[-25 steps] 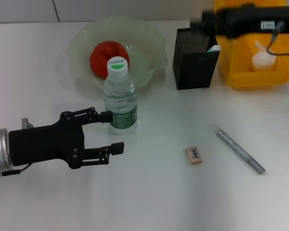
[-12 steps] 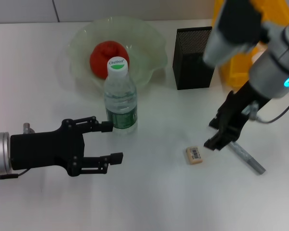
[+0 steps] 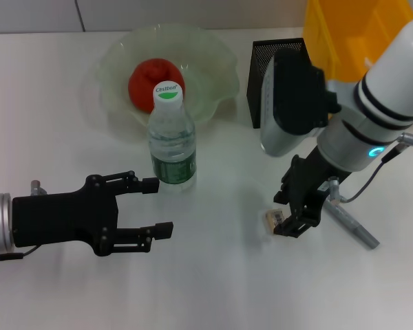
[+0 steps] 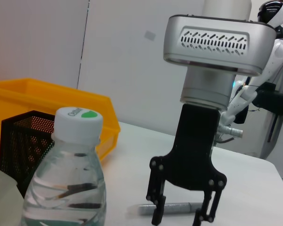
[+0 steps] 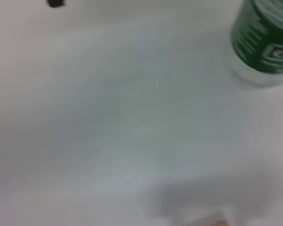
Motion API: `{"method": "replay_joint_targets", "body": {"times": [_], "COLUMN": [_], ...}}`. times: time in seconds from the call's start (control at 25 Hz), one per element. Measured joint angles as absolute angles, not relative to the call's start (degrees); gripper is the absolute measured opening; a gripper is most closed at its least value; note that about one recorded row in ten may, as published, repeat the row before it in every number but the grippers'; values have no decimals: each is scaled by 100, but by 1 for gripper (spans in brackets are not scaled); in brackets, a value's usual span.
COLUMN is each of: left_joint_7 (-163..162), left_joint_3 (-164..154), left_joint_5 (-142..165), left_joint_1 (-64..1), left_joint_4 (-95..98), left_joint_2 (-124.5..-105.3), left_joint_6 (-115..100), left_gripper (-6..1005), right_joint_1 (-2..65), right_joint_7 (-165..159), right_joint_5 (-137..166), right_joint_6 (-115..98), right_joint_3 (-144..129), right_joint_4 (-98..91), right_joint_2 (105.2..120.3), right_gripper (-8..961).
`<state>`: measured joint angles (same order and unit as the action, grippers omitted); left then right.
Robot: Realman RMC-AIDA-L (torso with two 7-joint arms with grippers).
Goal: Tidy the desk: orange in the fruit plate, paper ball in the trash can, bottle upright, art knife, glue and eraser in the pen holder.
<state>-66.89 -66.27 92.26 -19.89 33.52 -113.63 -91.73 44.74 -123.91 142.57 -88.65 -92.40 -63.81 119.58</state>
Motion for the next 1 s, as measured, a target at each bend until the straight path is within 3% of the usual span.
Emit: {"method": "replay_joint_targets", "body": {"times": [0.56,0.76,1.0], "left_joint_7": [-6768,-6768,-6768], "left_joint_3": [-6583,-6562,-6555], "left_joint_5": [9222,9219,9219], "left_joint_1": [-2018,-2021,-2016], "left_joint_4": [3351,3347,3347], "left_joint_2": [-11390,-11397,-11399], "left_joint_6": [-9166,-9161,-9157], "left_gripper": [808,808,809], "right_joint_1": [4797,4745,4542], "right_joint_7": [-12002,-11997,-12040], "right_joint_5": [14212,14207,14245], "right_joint_6": [-8402,-8370,-8692], "right_joint_3": [-9434,-9386,-9216], "right_joint_4": [-5532,-5647,-6253], "right_joint_2": [11962,11964,11938], "right_gripper": [542,452,439]}}
